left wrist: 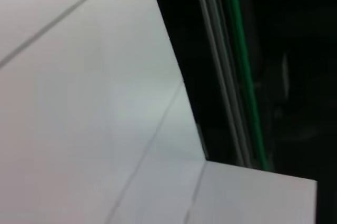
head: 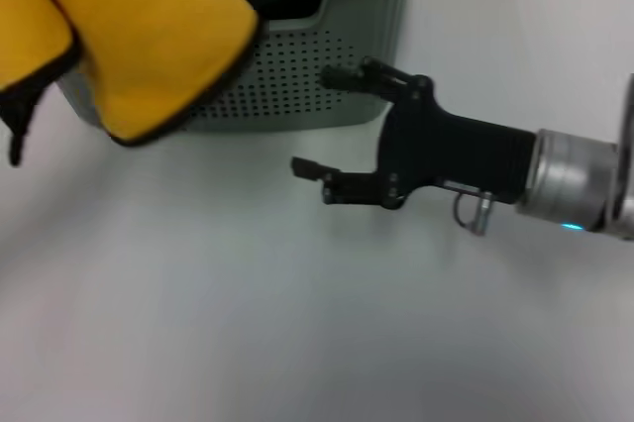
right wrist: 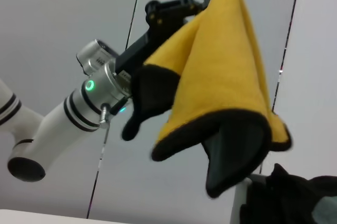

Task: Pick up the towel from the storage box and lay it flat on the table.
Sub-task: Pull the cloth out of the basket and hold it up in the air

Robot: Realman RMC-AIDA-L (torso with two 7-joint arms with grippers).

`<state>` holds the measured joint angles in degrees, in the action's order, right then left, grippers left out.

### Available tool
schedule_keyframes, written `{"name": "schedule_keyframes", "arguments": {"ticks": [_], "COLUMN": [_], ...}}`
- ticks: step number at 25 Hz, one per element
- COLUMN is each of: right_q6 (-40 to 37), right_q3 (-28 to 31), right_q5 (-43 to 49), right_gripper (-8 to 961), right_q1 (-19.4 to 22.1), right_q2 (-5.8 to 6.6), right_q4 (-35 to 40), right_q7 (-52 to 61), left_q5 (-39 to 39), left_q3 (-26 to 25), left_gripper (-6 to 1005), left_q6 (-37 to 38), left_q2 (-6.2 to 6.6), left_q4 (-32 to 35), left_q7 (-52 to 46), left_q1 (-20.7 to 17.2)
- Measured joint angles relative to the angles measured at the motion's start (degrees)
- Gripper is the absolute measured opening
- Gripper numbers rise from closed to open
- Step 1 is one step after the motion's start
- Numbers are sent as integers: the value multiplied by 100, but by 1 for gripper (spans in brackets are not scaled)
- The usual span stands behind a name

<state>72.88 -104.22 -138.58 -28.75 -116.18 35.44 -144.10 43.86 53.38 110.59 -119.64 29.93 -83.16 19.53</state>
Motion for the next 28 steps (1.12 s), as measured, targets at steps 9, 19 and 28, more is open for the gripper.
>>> {"name": "schedule_keyframes", "arguments": {"ticks": [9,19,28], "right_q6": [-465,-590,-693], "right_q3": [-1003,-1092,-1309], "right_q5": [-845,-1222,-1323], "right_gripper": [870,869,868], "right_q1": [112,25,-19], "right_q2": [-1,-1,-1], "right_q4": [442,446,477], "right_q7": [-901,-922,-926], "left_q5": [153,153,94], "left_q3": [237,443,539], "left_gripper": [4,5,6], "left_q6": [140,267,505], "left_q2": [-2,-13,-34], "left_q4": [-326,-468,-593], "left_q7": [200,163,50], "left_q1": [169,313,465]}}
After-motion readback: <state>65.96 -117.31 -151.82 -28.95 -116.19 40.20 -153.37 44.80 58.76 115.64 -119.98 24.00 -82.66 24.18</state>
